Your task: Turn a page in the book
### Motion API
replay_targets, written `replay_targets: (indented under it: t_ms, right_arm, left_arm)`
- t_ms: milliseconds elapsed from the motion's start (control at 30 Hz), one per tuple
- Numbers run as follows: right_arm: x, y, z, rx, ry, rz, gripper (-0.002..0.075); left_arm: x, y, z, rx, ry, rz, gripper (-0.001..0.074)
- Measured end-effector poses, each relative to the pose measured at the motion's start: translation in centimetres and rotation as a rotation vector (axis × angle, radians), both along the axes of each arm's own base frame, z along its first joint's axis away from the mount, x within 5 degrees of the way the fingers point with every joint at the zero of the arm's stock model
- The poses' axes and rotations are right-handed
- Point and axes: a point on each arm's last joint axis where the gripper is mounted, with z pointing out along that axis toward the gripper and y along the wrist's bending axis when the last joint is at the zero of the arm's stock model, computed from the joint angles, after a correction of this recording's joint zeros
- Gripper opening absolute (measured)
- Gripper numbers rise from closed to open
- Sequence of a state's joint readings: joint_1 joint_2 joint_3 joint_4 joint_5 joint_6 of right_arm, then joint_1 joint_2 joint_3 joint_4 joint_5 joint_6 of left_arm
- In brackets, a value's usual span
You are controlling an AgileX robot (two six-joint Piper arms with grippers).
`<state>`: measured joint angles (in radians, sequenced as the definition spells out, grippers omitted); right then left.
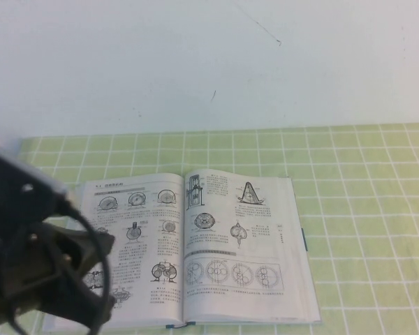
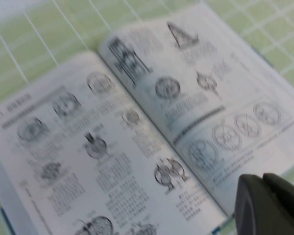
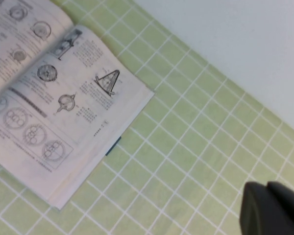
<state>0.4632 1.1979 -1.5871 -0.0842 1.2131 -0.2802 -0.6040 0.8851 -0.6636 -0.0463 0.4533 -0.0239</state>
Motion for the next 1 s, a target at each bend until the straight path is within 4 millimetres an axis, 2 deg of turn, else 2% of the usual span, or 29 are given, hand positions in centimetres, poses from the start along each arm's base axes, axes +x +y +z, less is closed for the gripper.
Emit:
replay_targets:
  t_ms: [67,133,267,333,500,667,800,1000]
  right_arm:
    - [-2.1,-1.1,0.4,0.016,-0.037,-0.003,-0.0002]
    - [-4.0,-2.1,-0.1,0.024,-0.057,-0.005,-0.0002]
    - [-7.2,-3.8,-2.5,0.032,-0.106,-0.005,-0.0002]
    - [-8.7,-4.5,-4.4,0.042,-0.14,-0.003,-0.0002]
    - [-11.5,-5.9,-9.5,0.065,-0.218,0.006,-0.0002]
    - [-13.7,-6.4,-13.9,0.182,-0.368,0.046,-0.0002]
    - [-14.7,-6.8,-17.0,0.238,-0.451,0.055,-0.0002]
    - [-15.0,-6.8,-19.7,0.268,-0.468,0.058,-0.0002]
  left_arm:
    - [-1.4,1.1,1.6,-0.036,-0.088,0.007,-0.0004]
    - [-2.8,2.2,2.9,-0.076,-0.168,0.01,-0.0004]
    - [-5.3,4.1,4.4,-0.14,-0.323,0.013,-0.0004]
    - [-6.3,4.8,4.5,-0.184,-0.392,0.013,-0.0004]
    - [-7.8,5.8,3.0,-0.234,-0.463,0.013,-0.0004]
    - [-7.8,5.8,0.5,-0.219,-0.445,0.009,-0.0004]
    - [-7.5,5.5,-1.2,-0.216,-0.44,0.005,-0.0004]
    - [-7.4,5.4,-1.5,-0.238,-0.493,-0.001,-0.0004]
